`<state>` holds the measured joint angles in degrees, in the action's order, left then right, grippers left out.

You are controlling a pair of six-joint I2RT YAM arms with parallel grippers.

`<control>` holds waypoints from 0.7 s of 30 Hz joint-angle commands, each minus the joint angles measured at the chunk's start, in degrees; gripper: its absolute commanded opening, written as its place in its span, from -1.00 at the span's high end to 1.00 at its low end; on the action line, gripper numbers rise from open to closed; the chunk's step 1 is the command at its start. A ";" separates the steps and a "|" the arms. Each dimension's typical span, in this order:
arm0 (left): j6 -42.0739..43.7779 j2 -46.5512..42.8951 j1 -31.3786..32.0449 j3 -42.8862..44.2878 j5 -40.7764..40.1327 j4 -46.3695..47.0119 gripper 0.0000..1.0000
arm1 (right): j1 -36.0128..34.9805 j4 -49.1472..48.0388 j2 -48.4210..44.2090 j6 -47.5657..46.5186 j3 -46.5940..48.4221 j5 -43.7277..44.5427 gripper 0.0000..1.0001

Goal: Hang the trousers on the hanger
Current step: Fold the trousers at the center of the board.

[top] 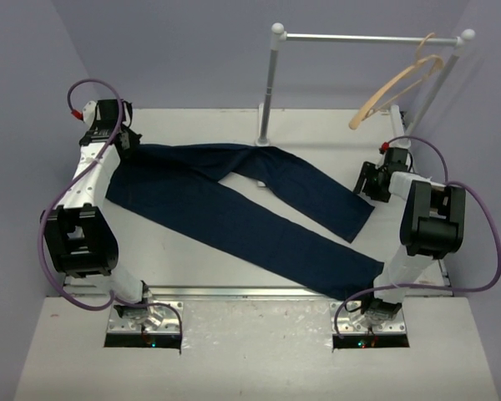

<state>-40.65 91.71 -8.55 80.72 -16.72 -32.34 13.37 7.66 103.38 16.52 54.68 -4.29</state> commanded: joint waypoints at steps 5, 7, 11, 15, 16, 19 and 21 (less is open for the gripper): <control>1.71 -0.31 -1.37 5.47 0.15 -0.77 1.00 | -0.13 -0.36 1.96 0.50 -0.56 0.21 0.63; 1.89 -0.10 -1.74 6.24 0.51 -1.16 1.00 | -0.36 -0.78 -0.95 1.06 -1.61 -0.02 0.70; 1.89 0.83 -2.09 7.86 2.11 -1.84 1.00 | -0.87 1.09 -4.05 0.71 -1.95 -3.18 -0.02; 1.98 1.62 -2.08 9.61 2.94 -2.31 1.00 | -1.03 2.57 -3.51 0.27 -1.56 -4.81 -0.13; 2.09 1.89 -2.08 9.90 3.17 -2.54 1.00 | -1.06 2.43 -3.45 0.27 -1.65 -4.94 -0.12; 2.94 2.95 -2.08 11.56 3.53 -3.63 1.00 | -1.15 2.15 -3.80 0.53 -1.95 -5.64 -0.06; 3.21 2.76 -2.17 11.48 3.10 -3.68 1.00 | -1.55 3.40 -3.74 -0.44 -1.35 -5.43 0.00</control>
<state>-38.96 94.71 -9.96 89.09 -13.79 -36.67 12.50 9.89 101.41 17.06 52.84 -8.34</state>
